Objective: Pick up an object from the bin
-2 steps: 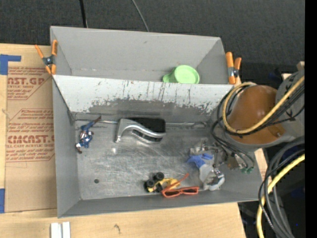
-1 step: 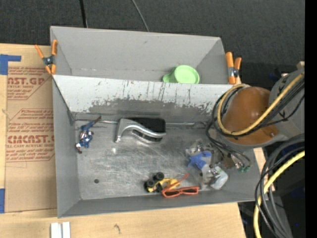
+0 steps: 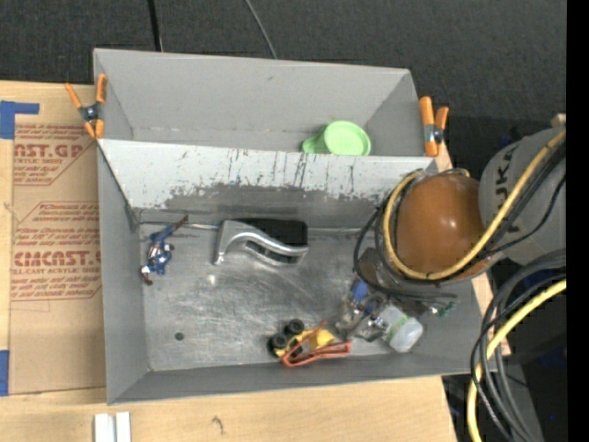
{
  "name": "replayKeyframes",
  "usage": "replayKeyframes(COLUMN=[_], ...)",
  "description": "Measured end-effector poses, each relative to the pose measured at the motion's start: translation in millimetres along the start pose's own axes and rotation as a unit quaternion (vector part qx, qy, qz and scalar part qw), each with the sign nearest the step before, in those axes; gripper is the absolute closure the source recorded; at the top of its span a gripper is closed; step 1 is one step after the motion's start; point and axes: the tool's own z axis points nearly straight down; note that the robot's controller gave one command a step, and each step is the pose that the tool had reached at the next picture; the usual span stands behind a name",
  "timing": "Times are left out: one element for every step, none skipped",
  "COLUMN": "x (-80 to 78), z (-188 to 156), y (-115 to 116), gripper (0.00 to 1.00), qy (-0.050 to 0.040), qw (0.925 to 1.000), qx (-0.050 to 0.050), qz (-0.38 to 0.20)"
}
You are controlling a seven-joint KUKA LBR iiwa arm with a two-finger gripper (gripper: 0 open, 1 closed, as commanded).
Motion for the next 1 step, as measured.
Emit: replayKeyframes(x=[-3.1], z=[-1.1], y=[-2.0], gripper=[0.0], qy=[-0.0065], qw=[1.0], qx=[0.005], qz=[0.0])
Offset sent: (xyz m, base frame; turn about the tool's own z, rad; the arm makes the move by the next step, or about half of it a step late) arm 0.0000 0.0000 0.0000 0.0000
